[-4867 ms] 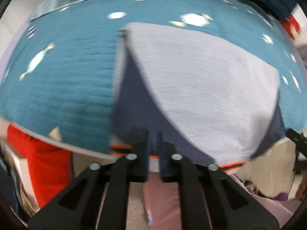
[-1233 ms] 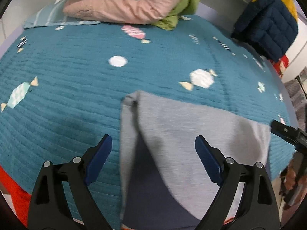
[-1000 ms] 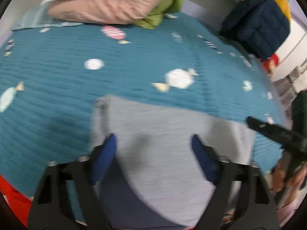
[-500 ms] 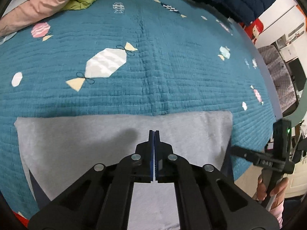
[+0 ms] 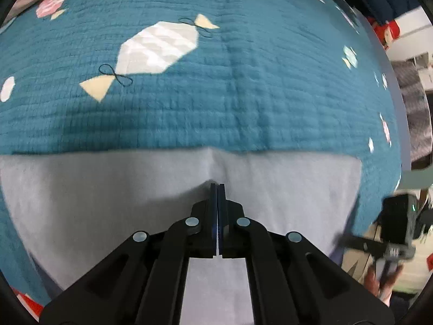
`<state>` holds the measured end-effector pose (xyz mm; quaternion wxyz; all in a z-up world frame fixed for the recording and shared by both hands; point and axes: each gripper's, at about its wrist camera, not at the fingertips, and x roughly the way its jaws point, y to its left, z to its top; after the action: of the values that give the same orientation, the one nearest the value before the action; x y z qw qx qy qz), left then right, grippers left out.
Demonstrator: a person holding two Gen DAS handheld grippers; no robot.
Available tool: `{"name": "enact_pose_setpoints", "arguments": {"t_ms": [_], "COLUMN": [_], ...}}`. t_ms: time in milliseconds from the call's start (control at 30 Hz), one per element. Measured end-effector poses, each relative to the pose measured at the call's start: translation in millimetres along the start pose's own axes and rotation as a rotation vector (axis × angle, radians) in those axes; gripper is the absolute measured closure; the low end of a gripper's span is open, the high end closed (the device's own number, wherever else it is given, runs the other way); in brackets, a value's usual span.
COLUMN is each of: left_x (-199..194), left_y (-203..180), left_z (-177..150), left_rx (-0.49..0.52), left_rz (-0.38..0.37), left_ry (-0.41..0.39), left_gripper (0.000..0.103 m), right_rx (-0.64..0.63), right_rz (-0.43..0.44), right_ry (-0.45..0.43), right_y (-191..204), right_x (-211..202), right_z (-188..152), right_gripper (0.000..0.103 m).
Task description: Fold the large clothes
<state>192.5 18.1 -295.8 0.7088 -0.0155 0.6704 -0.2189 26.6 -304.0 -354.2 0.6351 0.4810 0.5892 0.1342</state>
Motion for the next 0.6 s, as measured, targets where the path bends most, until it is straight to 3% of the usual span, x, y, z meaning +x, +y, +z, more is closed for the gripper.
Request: {"name": "enact_pose_setpoints", "arguments": {"t_ms": [100,200,233,333,500,600], "left_x": [16,31,24,3,22,3], "left_y": [5,24,23,6,16,11], "left_z": [-14,-12,-13,-36,-57,-67], "left_rx": [-0.014,-0.097,-0.098,-0.032,-0.079,-0.070], "left_rz": [0.001,-0.067,-0.066,0.004,-0.015,0.011], "left_ry": [0.031,0.039,0.036,0.023,-0.011,0.022], "left_gripper": [0.103,0.103,0.103,0.103,0.103,0.103], "right_rx": [0.020,0.019,0.011,0.006,0.002,-0.029], "right_rz": [0.003,-0.062,-0.078,-0.134,-0.129,-0.150], "right_ry": [-0.002,-0.037,-0.045,-0.087,-0.103,-0.090], "right_y": [-4,3,7,23,26,34], "right_x": [5,5,5,1,4,1], "right_z": [5,6,5,-3,-8,-12], "right_gripper": [0.045,0.062,0.070,0.079,0.080,0.077]}}
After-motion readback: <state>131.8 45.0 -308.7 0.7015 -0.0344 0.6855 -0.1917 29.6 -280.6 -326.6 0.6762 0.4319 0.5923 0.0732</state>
